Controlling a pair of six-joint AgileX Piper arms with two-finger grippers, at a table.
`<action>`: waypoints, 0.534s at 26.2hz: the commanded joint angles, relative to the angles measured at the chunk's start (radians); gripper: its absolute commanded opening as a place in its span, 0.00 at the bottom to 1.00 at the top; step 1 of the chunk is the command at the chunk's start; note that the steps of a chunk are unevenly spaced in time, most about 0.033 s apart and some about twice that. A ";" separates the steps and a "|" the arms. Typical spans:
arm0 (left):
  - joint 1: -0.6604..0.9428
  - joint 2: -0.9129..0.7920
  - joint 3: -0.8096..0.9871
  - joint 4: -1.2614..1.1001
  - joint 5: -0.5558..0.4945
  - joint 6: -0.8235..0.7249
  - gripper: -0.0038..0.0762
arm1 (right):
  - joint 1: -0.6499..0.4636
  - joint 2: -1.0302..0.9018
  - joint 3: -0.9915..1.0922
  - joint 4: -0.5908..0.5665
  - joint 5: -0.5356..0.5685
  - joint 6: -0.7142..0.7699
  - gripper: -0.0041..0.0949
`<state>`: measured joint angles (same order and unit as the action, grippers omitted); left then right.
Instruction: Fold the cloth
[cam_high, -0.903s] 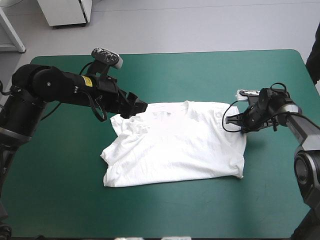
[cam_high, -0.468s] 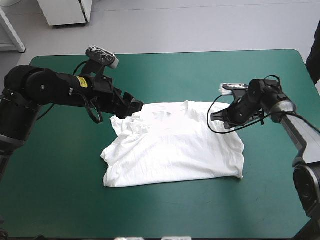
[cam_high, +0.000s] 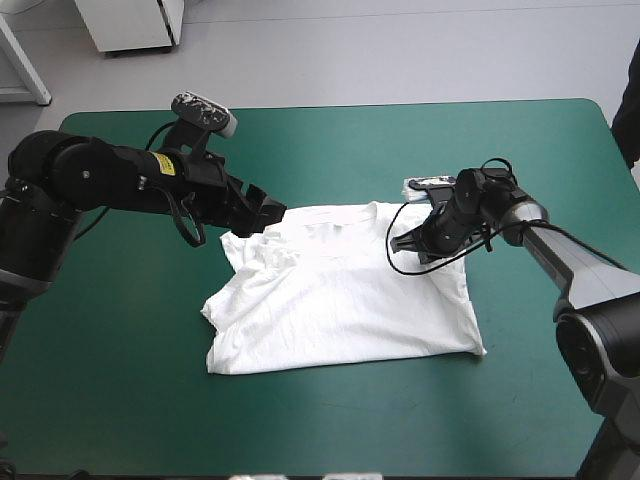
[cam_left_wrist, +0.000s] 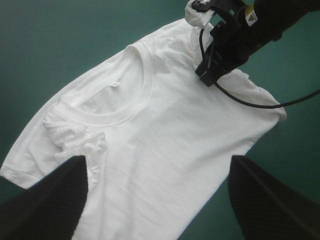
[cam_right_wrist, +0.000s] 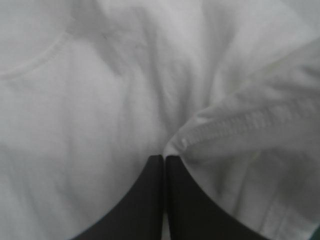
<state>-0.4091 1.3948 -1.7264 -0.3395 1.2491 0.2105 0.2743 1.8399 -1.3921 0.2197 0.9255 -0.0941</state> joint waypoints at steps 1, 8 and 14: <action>-0.006 -0.035 -0.025 -0.023 0.024 -0.002 0.75 | 0.000 -0.010 -0.029 0.006 -0.031 -0.021 0.03; -0.006 -0.035 -0.025 0.000 0.038 -0.002 0.75 | 0.002 0.000 -0.056 0.001 0.040 -0.049 0.03; -0.006 -0.054 -0.025 0.014 0.038 -0.002 0.75 | 0.002 -0.039 -0.190 0.021 0.147 -0.067 0.19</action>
<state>-0.4091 1.3804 -1.7264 -0.3026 1.2499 0.2105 0.2761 1.8751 -1.5228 0.2220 1.0542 -0.1462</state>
